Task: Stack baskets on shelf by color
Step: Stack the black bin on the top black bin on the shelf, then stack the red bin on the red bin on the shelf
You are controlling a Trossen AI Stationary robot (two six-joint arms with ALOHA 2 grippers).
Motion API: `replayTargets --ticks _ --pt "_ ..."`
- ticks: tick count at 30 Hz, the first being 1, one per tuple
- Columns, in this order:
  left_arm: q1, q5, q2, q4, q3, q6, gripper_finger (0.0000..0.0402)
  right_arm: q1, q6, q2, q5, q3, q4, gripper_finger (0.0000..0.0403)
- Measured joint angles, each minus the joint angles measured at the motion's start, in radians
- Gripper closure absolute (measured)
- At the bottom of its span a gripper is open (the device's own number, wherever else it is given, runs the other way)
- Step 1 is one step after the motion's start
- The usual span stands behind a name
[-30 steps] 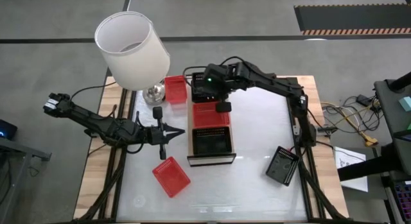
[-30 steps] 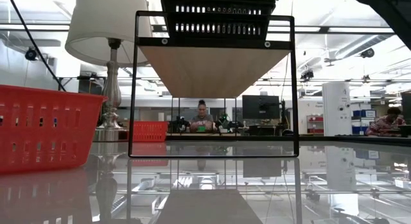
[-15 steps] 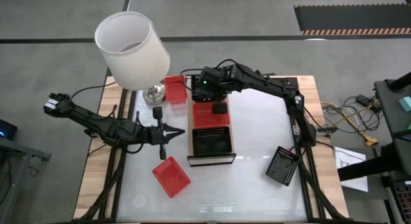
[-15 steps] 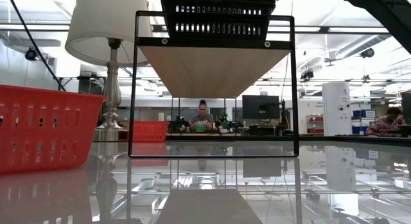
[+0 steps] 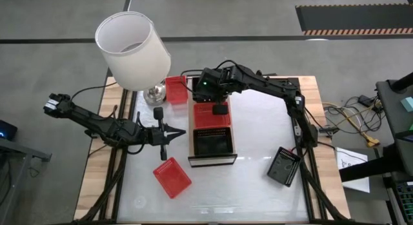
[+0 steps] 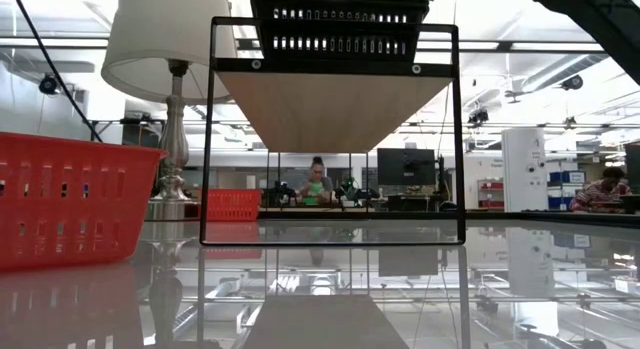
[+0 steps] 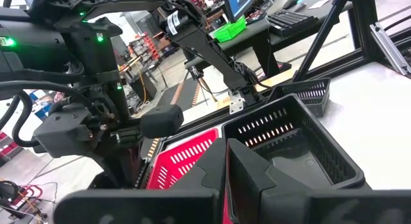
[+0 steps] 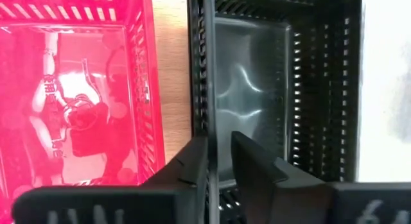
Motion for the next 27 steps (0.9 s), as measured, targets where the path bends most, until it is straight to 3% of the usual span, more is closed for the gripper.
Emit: replayTargets --ticks 7,14,21,27 --pt "0.0 0.0 0.0 0.0 0.0 0.0 0.0402 0.0 0.016 -0.013 0.0 0.02 -0.007 0.0288" --pt "0.0 0.0 0.0 0.0 0.0 -0.002 0.0402 0.004 0.033 -0.088 -0.002 0.024 -0.031 0.028" --pt "0.001 0.0 0.0 0.002 0.0 -0.01 0.0402 0.014 0.083 -0.186 -0.233 -0.001 -0.073 0.0292" --pt "0.002 0.0 0.0 0.022 0.009 -0.002 0.0402 0.091 0.076 -0.296 -0.265 -0.204 0.019 0.032"
